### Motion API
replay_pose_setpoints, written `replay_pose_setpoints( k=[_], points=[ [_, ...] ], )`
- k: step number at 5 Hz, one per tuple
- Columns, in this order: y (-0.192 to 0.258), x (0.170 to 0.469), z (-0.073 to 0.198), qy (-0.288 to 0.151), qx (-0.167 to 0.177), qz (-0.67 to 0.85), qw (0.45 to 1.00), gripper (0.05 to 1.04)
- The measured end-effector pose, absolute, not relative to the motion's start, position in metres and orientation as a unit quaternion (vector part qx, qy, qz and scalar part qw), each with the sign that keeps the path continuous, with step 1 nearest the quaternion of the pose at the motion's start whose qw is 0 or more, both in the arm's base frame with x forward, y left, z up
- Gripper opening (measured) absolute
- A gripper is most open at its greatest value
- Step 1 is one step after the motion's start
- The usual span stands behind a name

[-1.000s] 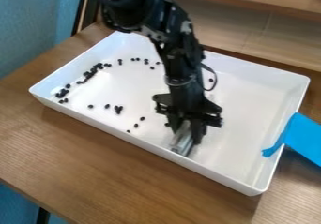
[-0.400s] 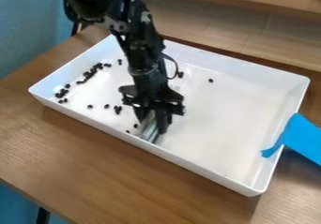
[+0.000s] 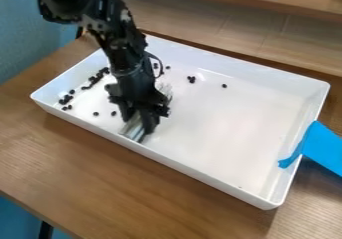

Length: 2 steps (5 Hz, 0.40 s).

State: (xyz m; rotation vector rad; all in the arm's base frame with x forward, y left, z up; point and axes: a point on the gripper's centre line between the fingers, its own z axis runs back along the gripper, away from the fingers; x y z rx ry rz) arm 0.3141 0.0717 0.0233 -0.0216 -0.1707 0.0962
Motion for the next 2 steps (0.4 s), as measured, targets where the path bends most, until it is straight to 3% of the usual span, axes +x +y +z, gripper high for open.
replay_pose_setpoints(
  k=[2],
  points=[
    [0.109, 0.307, 0.023, -0.095, 0.016, 0.028, 0.995, 0.396]
  ],
)
